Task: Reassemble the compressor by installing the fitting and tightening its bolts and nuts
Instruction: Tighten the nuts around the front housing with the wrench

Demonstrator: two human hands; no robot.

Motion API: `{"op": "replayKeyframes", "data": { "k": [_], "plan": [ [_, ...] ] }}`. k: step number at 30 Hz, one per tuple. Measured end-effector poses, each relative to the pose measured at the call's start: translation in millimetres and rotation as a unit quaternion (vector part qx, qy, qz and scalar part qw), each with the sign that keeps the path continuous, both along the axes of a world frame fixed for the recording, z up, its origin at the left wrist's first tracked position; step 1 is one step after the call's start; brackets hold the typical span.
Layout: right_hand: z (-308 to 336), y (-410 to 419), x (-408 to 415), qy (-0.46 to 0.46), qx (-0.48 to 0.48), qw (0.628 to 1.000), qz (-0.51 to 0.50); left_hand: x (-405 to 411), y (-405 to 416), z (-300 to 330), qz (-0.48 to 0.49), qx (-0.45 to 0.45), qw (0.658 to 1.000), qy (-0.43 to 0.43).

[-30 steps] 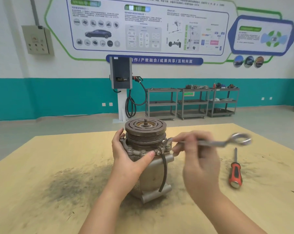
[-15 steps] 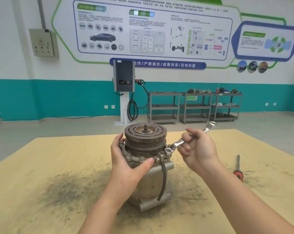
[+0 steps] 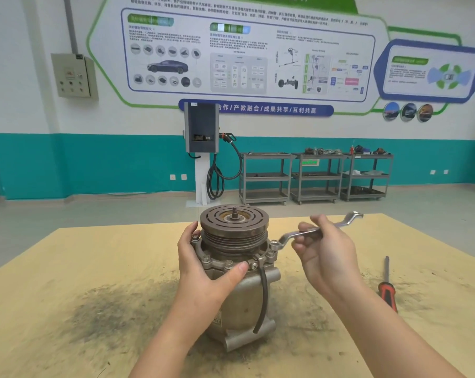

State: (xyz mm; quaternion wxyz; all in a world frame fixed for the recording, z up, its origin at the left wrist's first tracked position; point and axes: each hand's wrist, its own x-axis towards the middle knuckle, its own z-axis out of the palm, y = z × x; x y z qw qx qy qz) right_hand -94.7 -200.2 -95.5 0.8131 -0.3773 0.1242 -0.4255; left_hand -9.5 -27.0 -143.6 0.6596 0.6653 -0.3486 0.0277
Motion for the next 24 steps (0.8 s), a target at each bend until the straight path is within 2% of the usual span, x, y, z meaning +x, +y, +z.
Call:
{"op": "replayKeyframes", "data": {
  "k": [3, 11, 18, 21, 23, 24],
  "plan": [
    [3.3, 1.8, 6.0, 0.022, -0.024, 0.999, 0.022, 0.1, 0.7, 0.4, -0.001, -0.005, 1.000, 0.001],
    [7.0, -9.4, 11.3, 0.067, -0.009, 0.985, 0.157, -2.4, 1.2, 2.8, -0.001, 0.002, 1.000, 0.004],
    [-18.5, 14.3, -7.1, -0.079, 0.053, 0.994, 0.051, -3.3, 1.4, 2.9, -0.006, -0.002, 1.000, 0.006],
    [-27.9, 31.1, -22.7, -0.106, -0.052, 0.993, -0.019, -3.5, 0.7, 3.2, -0.003, -0.004, 1.000, 0.004],
    [-40.2, 48.6, -30.6, -0.102, -0.202, 0.970, -0.084, -3.8, 0.2, 3.1, 0.000, -0.006, 1.000, 0.002],
    [-45.3, 56.7, -32.9, -0.082, -0.287, 0.946, -0.122, -4.0, 0.1, 2.8, 0.003, -0.008, 1.000, 0.001]
  ]
}}
